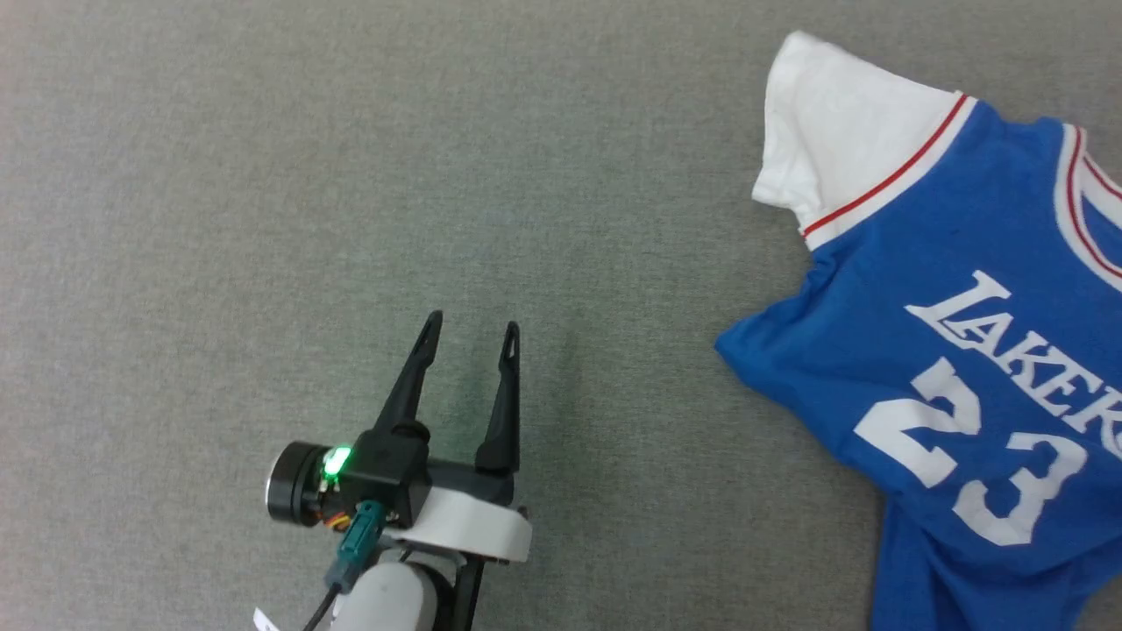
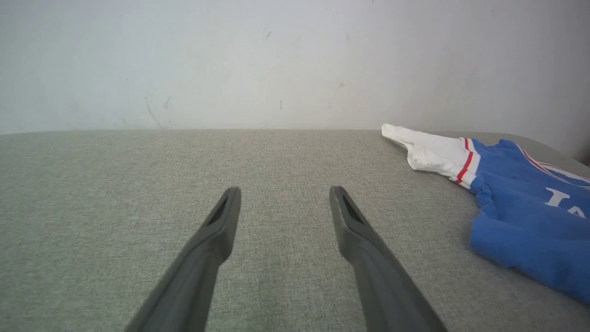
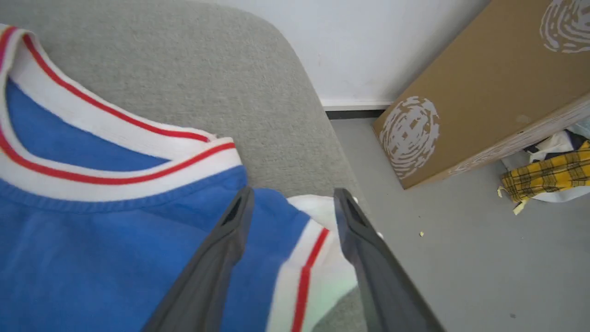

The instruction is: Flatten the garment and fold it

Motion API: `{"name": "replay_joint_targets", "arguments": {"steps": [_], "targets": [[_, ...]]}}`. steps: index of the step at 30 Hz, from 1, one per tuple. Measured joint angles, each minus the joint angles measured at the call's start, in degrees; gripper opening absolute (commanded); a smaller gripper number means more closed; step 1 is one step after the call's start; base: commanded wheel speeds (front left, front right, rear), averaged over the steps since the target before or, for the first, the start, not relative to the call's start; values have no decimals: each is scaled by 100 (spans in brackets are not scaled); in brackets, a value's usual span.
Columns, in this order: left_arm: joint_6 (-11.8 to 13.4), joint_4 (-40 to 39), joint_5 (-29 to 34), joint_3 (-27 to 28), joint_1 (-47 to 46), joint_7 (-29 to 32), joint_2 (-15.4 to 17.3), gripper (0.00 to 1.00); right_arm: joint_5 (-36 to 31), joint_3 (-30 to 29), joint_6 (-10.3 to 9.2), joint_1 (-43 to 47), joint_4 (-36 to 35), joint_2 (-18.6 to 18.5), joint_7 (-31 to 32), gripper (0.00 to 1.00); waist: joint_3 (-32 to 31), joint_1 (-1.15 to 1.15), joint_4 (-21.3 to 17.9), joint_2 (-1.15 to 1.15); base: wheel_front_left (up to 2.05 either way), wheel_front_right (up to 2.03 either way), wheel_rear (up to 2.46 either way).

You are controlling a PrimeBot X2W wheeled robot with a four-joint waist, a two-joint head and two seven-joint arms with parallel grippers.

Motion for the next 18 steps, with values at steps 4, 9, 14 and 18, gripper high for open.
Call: {"name": "replay_joint_targets", "arguments": {"steps": [4,9,14,18], "targets": [[-1,19,8,24,120,0,63,100,359,490,1,-216,-334,453,-436,100,-138,0,-90,0,0,0,0],[-2,-55,24,36,229,0,123,100,877,975,2,-70,-1456,1081,-1209,100,-360,-1,-189,0,0,0,0],[1,-307,22,75,503,0,175,100,1081,1356,1,840,-2381,1803,-1868,100,-558,-1,-287,0,0,0,0],[70,-506,23,153,769,0,177,100,1207,1600,1,1497,-2695,1863,-2190,100,-652,-1,-437,0,0,0,0]]}}
